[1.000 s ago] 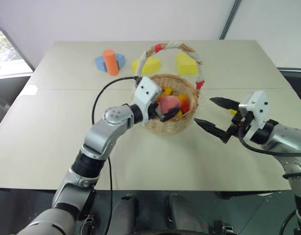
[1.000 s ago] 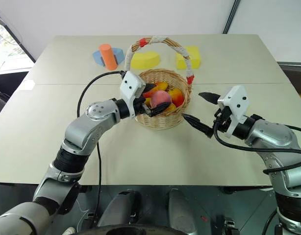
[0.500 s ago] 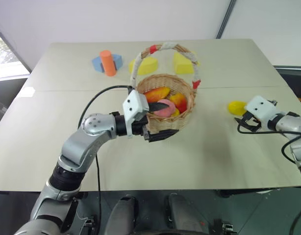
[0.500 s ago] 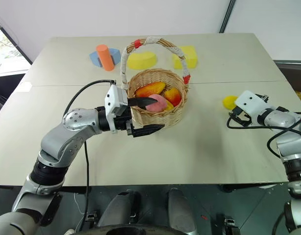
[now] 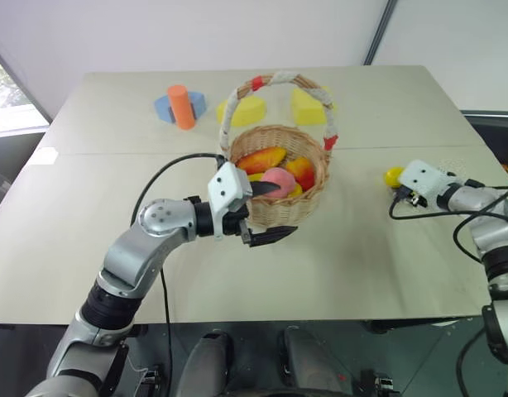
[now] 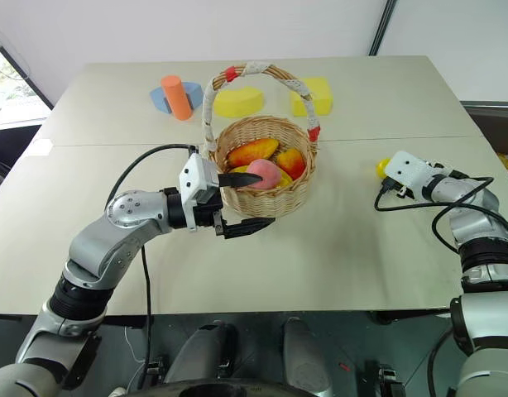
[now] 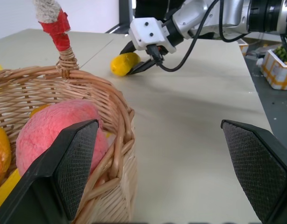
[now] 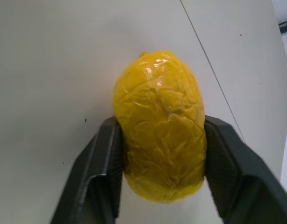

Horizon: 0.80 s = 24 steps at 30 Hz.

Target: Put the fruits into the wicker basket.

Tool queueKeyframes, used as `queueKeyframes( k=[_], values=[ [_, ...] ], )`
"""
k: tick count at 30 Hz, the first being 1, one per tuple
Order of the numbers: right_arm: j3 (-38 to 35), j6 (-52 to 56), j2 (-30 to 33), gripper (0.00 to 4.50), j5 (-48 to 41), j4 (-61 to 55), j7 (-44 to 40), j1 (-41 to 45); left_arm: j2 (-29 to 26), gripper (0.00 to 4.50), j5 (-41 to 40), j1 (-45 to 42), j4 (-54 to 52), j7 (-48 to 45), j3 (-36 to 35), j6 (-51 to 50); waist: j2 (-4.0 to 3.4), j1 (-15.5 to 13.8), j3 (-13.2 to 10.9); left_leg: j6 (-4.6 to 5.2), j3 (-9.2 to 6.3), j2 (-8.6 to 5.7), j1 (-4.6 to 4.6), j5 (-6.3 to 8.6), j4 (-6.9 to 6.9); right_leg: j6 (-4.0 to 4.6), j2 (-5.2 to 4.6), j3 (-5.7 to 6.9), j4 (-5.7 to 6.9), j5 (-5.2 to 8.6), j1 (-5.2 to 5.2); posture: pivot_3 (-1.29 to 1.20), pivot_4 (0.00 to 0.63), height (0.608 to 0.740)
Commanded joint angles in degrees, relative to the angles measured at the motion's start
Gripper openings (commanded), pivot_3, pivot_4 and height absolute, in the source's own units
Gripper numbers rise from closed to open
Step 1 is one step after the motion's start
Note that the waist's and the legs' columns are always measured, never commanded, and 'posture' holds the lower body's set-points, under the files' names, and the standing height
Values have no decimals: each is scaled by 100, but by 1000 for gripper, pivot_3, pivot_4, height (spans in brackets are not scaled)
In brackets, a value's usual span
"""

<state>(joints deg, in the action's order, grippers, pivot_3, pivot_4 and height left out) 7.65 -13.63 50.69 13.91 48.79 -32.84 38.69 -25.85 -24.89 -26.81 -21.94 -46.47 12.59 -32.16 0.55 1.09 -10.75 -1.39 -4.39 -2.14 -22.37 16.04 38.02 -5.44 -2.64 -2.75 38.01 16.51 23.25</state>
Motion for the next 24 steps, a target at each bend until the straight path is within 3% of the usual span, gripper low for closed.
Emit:
queueKeyframes(
  k=[1,3,6,10,12,15,19,24],
  values=[
    [-209,-132,177,1788,-48,-486,56,-133,-19,4500,14,78,-64,60,-160,118,0,2,0,0,0,0,0,0,0,0,0,0,0,0,0,0,150,740],
    [-307,-149,308,1788,-112,-985,-28,-345,-47,4500,23,147,-35,98,-267,147,-1,0,0,0,-1,1,0,0,0,0,0,-1,1,0,2,0,150,740],
    [-954,366,502,1788,-1271,-3370,-889,-1223,-165,4500,-69,451,160,149,-832,340,-7,-5,-1,2,-3,1,-5,1,-4,0,0,-2,1,0,8,0,150,740],
    [-1561,2501,451,1788,-3726,-6588,-1513,-2001,-403,4500,-255,819,406,-116,-1484,711,-17,24,-1,10,-7,16,0,6,-6,0,11,-6,3,0,8,0,150,740],
    [-1404,3168,305,1788,-4168,-7365,-1394,-1959,-517,4500,-255,899,508,-232,-1587,831,-16,-4,0,7,-12,16,4,4,-6,0,10,-3,5,0,1,0,150,740],
    [-705,3511,-92,1788,-3646,-7627,-1025,-1553,-553,4500,-248,887,583,-264,-1610,909,2,-37,6,7,-24,9,6,4,3,0,-1,12,0,-1,-17,0,150,740],
    [181,3626,-960,1788,-2686,-7096,-380,-809,-463,4500,-242,817,544,-180,-1544,924,3,-40,5,7,-23,-3,-3,4,4,-1,-15,11,-2,-1,-5,0,150,740],
    [525,3563,-1498,1788,-2077,-6501,-156,-406,-367,4500,-252,846,391,-96,-1505,875,3,-41,5,-5,-23,-2,-13,-2,-5,1,-11,11,0,-1,15,0,150,740]
  ],
)
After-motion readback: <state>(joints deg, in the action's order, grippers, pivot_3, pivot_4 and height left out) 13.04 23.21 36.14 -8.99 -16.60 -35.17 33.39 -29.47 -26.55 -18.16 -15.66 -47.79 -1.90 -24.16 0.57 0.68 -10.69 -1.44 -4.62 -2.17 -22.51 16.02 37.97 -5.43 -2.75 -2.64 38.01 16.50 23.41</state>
